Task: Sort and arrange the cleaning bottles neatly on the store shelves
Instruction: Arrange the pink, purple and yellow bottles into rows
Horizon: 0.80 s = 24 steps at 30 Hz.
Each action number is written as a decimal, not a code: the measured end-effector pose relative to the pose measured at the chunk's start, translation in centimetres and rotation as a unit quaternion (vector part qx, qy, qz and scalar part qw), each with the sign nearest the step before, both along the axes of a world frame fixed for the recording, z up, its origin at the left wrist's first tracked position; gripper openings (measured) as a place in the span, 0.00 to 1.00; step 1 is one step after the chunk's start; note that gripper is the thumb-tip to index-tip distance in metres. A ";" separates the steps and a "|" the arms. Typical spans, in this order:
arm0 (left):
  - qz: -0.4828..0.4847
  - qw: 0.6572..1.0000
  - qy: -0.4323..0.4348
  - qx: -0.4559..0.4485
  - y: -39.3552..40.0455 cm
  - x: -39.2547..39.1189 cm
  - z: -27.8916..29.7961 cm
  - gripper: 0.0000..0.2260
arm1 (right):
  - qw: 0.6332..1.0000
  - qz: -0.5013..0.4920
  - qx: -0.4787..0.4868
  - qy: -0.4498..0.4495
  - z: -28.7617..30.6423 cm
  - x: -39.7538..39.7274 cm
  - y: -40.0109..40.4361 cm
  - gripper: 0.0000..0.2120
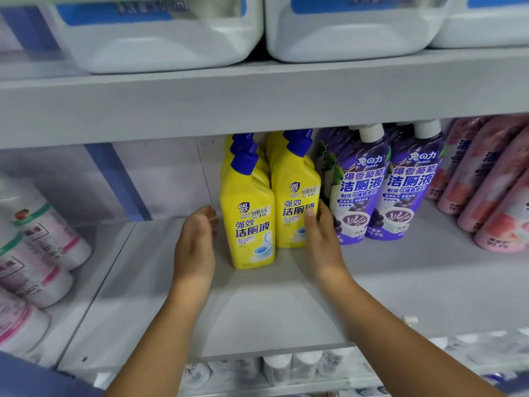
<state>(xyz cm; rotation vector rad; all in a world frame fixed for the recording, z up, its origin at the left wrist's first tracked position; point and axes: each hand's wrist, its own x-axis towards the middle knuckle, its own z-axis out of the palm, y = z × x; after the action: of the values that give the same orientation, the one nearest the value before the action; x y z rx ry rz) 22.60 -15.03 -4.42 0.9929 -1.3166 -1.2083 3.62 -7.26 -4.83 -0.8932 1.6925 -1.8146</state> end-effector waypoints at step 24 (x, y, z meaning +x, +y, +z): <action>-0.188 0.948 0.134 0.217 -6.3 -4.7 5.0 0.31 | 0.976 -0.003 0.035 -0.214 5.7 -2.6 -6.4 0.33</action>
<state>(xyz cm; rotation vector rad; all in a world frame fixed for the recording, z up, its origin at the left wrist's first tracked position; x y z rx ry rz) 17.93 -21.29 0.55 0.8548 -1.0705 -1.9156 0.97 -13.61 0.85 -0.4252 1.4712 -1.7821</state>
